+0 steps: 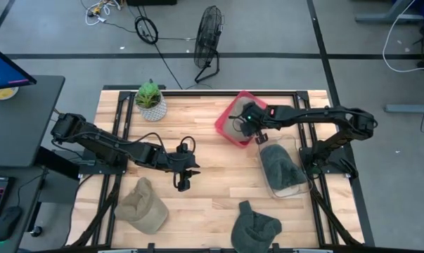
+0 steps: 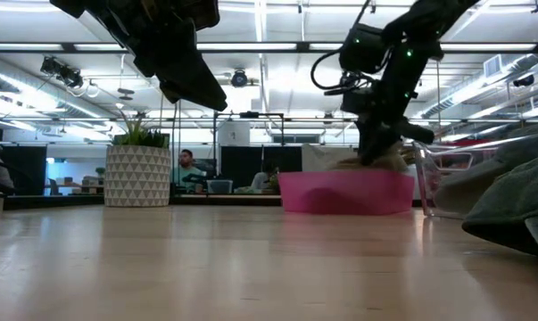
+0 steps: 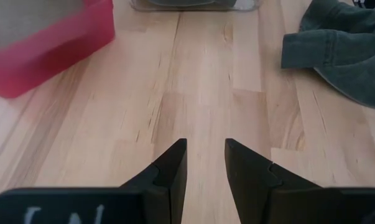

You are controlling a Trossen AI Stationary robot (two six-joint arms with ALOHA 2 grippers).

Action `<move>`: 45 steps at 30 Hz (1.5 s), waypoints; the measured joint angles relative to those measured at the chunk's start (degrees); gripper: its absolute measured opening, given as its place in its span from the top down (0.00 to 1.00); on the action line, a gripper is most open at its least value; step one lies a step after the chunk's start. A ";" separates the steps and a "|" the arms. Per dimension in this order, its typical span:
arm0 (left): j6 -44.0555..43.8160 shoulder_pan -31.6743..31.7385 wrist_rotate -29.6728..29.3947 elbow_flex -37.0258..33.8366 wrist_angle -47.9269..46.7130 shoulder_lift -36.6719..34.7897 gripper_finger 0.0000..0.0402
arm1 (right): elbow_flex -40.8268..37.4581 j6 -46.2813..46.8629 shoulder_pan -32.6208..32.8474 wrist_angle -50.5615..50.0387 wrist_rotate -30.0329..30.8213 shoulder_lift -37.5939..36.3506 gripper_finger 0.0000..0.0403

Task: Pick & Place hat
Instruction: Put the right brown cap into the red bin, then put the brown cap into the red bin

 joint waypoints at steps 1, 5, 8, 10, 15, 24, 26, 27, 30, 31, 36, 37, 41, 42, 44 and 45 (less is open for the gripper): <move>0.00 0.00 0.00 0.00 0.00 0.00 0.72 | -0.51 0.13 0.02 0.62 -0.13 -0.03 0.94; -0.02 0.00 -0.02 0.00 0.00 0.00 0.72 | -0.79 3.20 0.01 0.39 -0.06 -0.05 0.89; -0.05 0.00 0.00 0.00 0.02 0.00 0.72 | -0.39 7.43 0.03 0.11 0.44 0.00 0.82; -0.75 0.00 -0.02 -0.02 0.03 0.00 0.72 | 0.32 9.14 0.12 -0.29 0.58 0.03 0.78; -3.80 0.00 0.10 -0.02 -0.30 -1.75 0.72 | 4.30 12.51 1.54 -3.72 4.89 0.03 0.67; -18.31 -0.30 7.39 0.09 -14.45 -11.95 0.72 | 13.78 30.36 7.83 -13.68 -0.42 0.01 0.59; -22.90 -1.19 9.16 0.05 -20.14 -12.92 0.72 | 14.54 35.53 9.88 -12.65 -5.01 0.02 0.60; -24.82 -1.97 9.57 0.04 -22.47 -13.00 0.72 | 14.60 37.70 10.95 -11.50 -7.10 0.01 0.60; -29.69 -5.22 11.03 0.00 -31.01 -12.96 0.72 | 14.57 40.94 14.33 -8.51 -11.61 0.01 0.62; -32.16 -6.59 11.49 0.00 -33.16 -12.89 0.72 | 14.60 41.35 15.55 -7.61 -12.28 0.01 0.63; -44.54 -15.22 11.53 -0.02 -37.08 -12.72 0.72 | 14.58 41.36 20.62 -4.34 -12.72 0.01 0.65; -45.53 -17.06 11.56 -0.02 -36.84 -12.72 0.72 | 14.60 41.33 21.39 -3.84 -12.73 0.01 0.65; -52.73 -24.08 11.56 -0.02 -36.81 -12.72 0.72 | 14.57 41.20 23.70 -1.64 -12.71 0.01 0.67; -54.95 -25.59 11.55 -0.02 -36.82 -12.72 0.72 | 14.59 41.18 24.16 -1.15 -12.72 0.01 0.67; -58.95 -28.39 11.41 -0.02 -37.01 -12.72 0.72 | 14.58 41.25 24.98 -0.33 -12.72 0.01 0.67; -60.81 -29.65 11.37 -0.02 -37.24 -12.72 0.72 | 14.60 41.33 25.31 0.02 -12.72 0.01 0.67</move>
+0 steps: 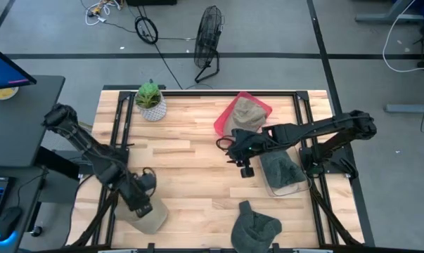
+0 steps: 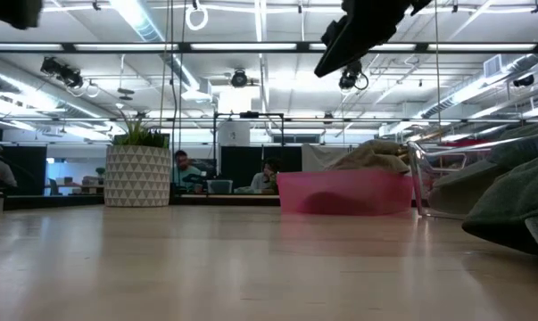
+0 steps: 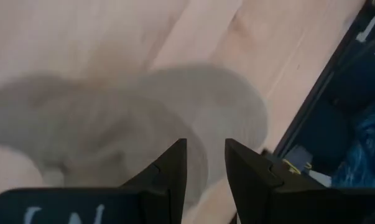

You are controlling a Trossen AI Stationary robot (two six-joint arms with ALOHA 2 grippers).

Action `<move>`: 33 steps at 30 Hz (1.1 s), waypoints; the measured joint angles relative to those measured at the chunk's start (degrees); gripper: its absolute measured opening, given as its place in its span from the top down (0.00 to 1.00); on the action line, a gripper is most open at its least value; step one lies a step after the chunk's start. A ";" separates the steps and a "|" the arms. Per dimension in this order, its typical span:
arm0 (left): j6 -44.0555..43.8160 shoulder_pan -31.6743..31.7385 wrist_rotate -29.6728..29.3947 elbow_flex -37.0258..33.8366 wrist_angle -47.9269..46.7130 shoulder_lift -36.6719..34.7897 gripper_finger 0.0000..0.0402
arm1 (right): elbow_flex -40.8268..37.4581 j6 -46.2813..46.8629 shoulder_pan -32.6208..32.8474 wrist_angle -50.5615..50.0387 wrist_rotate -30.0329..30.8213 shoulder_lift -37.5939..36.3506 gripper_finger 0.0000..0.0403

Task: Pick & Place hat
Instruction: Put the brown cap into the red bin

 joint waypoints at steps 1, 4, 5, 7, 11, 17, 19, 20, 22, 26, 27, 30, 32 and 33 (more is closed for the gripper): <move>-1.71 -1.23 -0.03 0.00 -0.30 0.00 0.72 | -0.02 -0.01 0.29 0.35 0.01 0.00 0.67; -4.75 -4.08 0.02 0.00 -1.37 0.00 0.72 | -0.01 -0.16 0.97 0.98 0.01 0.00 0.67; -5.69 -4.73 0.04 0.00 -2.14 0.00 0.72 | -0.01 -0.17 1.14 1.07 0.01 0.00 0.67; -7.37 -5.64 -0.03 0.00 -3.73 0.00 0.72 | -0.02 -0.17 1.38 1.24 0.01 0.00 0.67; -7.73 -6.24 -0.01 0.00 -7.77 0.00 0.72 | -0.02 -0.17 1.43 1.67 0.01 0.00 0.67; -7.13 -5.69 -0.07 0.00 -12.77 0.00 0.72 | -0.01 -0.20 1.41 2.42 0.01 0.00 0.67; -8.63 -5.69 -1.16 0.00 -12.38 0.00 0.72 | 0.00 -0.73 1.41 3.04 0.04 0.00 0.67; -8.93 -5.69 -1.53 0.00 -12.00 0.00 0.72 | -0.02 -0.96 1.41 3.36 0.03 0.00 0.67; -8.37 -5.69 -1.69 0.00 -10.56 0.00 0.72 | -0.02 -1.91 1.41 3.73 0.04 0.00 0.67; -7.95 -5.67 -1.73 0.00 -8.40 0.00 0.68 | -0.01 -3.41 1.41 4.31 0.04 0.00 0.67; -7.95 -5.65 -1.73 0.00 -7.96 0.00 0.65 | -0.02 -3.44 1.41 4.41 0.04 0.00 0.67; -8.78 -5.65 -1.73 0.00 -7.82 0.02 0.56 | -0.02 -3.44 1.41 4.60 0.04 0.00 0.67; -10.53 -5.65 -1.74 -0.37 -7.49 0.02 0.49 | -0.02 -3.40 1.41 4.58 0.04 0.00 0.67; -11.73 -5.65 -1.73 -0.86 -7.37 0.04 0.46 | -0.02 -3.36 1.41 4.58 0.04 0.00 0.67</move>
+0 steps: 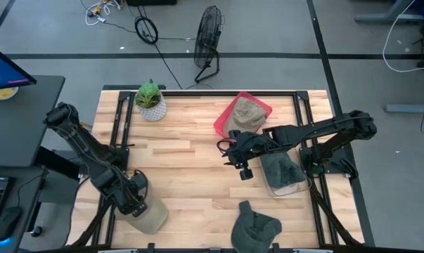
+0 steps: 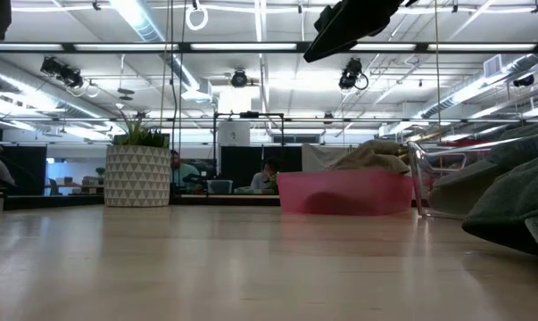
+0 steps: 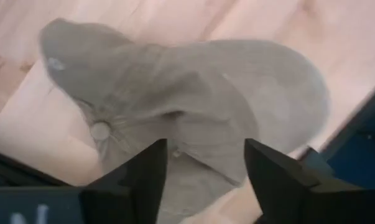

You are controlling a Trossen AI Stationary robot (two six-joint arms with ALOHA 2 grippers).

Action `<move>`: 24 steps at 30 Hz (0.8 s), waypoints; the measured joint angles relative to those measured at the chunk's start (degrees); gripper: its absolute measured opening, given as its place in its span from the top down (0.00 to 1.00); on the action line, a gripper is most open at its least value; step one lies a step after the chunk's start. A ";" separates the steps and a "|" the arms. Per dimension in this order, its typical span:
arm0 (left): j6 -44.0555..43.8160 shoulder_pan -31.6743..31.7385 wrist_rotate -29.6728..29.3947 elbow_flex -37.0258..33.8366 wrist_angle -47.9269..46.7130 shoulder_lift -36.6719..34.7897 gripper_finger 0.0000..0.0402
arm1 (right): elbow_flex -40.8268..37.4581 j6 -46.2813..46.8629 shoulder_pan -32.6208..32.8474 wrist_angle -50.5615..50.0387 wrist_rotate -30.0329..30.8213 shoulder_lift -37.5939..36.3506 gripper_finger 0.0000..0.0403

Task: Pick & Place hat
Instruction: Put the brown cap into the red bin

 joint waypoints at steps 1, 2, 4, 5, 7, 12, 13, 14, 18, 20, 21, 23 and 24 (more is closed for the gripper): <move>-1.11 0.00 -0.02 -0.54 0.08 0.23 0.43 | 0.00 0.02 0.00 0.00 0.00 0.00 0.67; -1.95 0.00 0.00 -1.11 0.42 0.58 0.41 | 0.00 0.04 0.00 0.00 0.00 0.00 0.67; -3.85 0.00 0.00 -2.19 1.12 1.71 0.37 | 0.00 0.11 0.00 -0.02 0.00 0.00 0.67; -4.24 0.00 -0.01 -2.80 1.67 2.35 0.36 | 0.00 0.11 0.00 -0.02 0.00 0.00 0.67; -4.64 0.00 -0.19 -3.71 4.15 3.92 0.35 | 0.00 0.11 0.00 -0.02 0.00 0.00 0.67; -5.75 0.00 -0.76 -4.46 7.76 8.19 0.40 | 0.00 0.13 0.00 0.08 0.00 0.00 0.67; -5.35 0.00 -0.80 -4.46 8.55 8.89 0.42 | 0.00 0.12 -0.01 0.15 0.00 0.00 0.67; -4.52 0.00 -0.83 -4.46 9.50 9.44 0.46 | 0.00 0.13 -0.02 0.20 0.00 0.00 0.67; -1.52 0.00 -1.55 -4.47 13.15 10.18 0.68 | 0.00 0.13 0.00 0.93 0.00 0.00 0.67; -0.67 0.25 -1.66 -4.46 13.95 10.18 0.84 | 0.00 0.12 0.00 1.39 0.00 0.00 0.67; -0.59 0.50 -1.64 -4.46 14.31 10.17 0.91 | 0.00 0.13 -0.01 1.69 0.00 0.00 0.67; -0.51 1.02 -1.79 -4.41 14.29 10.02 0.96 | 0.00 0.13 0.00 2.18 0.00 0.00 0.67; 0.64 1.34 -2.17 -4.24 14.14 10.02 0.97 | 0.00 0.13 0.00 2.67 0.00 0.00 0.67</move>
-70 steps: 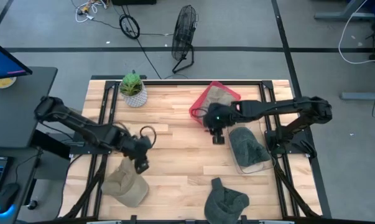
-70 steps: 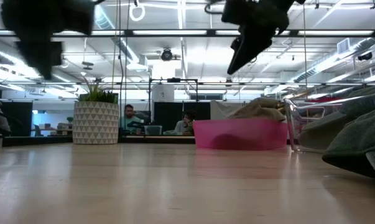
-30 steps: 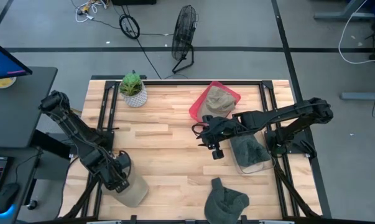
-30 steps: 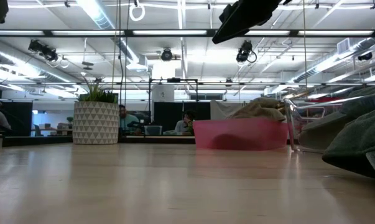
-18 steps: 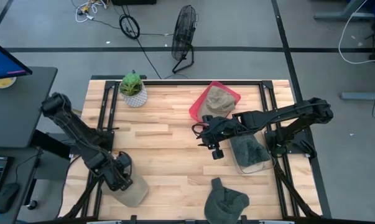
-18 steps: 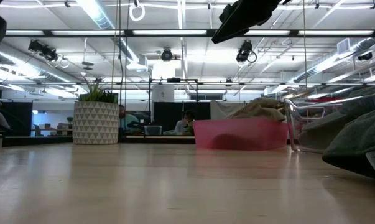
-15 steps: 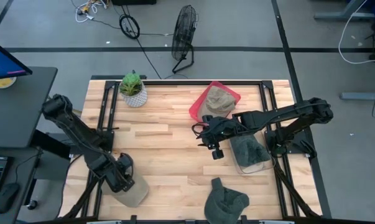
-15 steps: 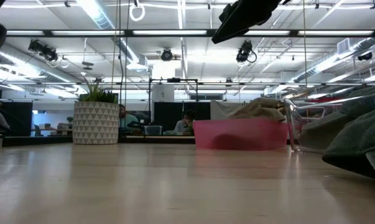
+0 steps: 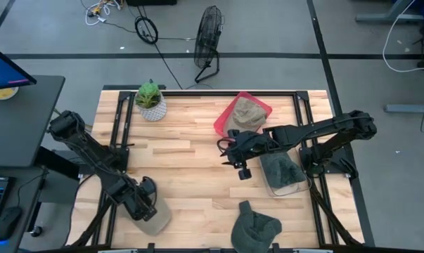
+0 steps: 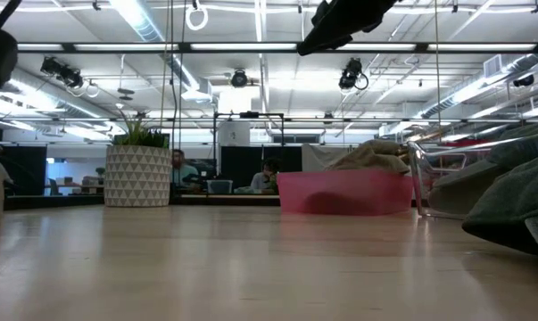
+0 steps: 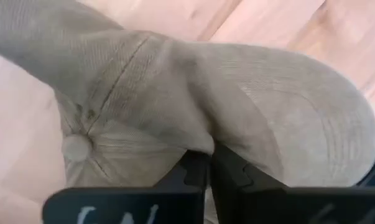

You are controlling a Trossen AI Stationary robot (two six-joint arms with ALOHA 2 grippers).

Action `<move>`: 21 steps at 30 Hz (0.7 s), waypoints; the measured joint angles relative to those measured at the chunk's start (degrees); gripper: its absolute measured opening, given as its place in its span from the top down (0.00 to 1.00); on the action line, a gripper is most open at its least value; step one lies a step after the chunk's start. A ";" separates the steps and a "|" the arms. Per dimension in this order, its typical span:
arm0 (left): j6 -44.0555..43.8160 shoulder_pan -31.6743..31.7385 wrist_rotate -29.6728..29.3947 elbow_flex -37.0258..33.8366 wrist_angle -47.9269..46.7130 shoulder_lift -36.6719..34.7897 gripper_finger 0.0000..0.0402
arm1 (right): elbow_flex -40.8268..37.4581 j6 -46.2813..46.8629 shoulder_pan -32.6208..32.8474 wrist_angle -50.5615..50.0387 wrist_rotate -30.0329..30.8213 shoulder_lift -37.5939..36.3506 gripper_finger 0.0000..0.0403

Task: Pick & Place hat
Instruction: Put the brown cap into the red bin

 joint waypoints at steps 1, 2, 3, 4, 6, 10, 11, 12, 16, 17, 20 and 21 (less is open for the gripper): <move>1.55 0.41 -0.49 0.35 -0.04 0.02 0.97 | 0.00 -0.03 0.00 0.58 0.00 0.00 0.67; 3.50 1.01 -0.81 0.86 0.01 0.02 0.98 | -0.02 -0.32 -0.01 1.17 0.00 0.00 0.67; 6.22 1.79 -1.08 1.52 0.02 0.02 0.98 | -0.02 -0.62 0.00 2.01 -0.03 0.00 0.67; 9.71 2.66 -1.22 2.36 -0.09 0.02 0.98 | -0.02 -1.13 -0.02 2.83 -0.28 0.01 0.67; 18.73 4.21 -2.54 4.61 -0.43 0.02 0.99 | -0.02 -2.20 0.04 5.33 -1.13 0.57 0.67; 38.88 7.70 -7.11 9.31 -1.39 0.25 0.99 | -0.02 -2.99 0.38 11.54 -5.14 2.70 0.67; 43.55 8.68 -8.47 10.27 -1.71 0.28 0.99 | -0.04 -3.04 0.47 12.33 -6.16 3.47 0.67; 47.68 9.77 -9.62 11.02 -1.84 0.26 0.99 | -0.04 -3.28 0.58 14.68 -7.04 4.59 0.66; 60.18 14.44 -11.36 12.80 -1.11 0.39 0.99 | -0.04 -5.49 1.26 22.51 -8.57 9.16 0.59; 62.08 15.73 -11.38 12.94 -1.22 0.41 0.99 | -0.04 -5.86 1.31 24.28 -8.60 10.43 0.57; 67.60 19.34 -11.34 13.03 -0.92 0.41 0.99 | -0.04 -6.23 1.49 32.46 -8.88 14.37 0.49; 69.31 20.57 -11.51 13.03 -0.75 0.41 0.99 | -0.02 -6.26 1.49 35.30 -8.92 15.72 0.47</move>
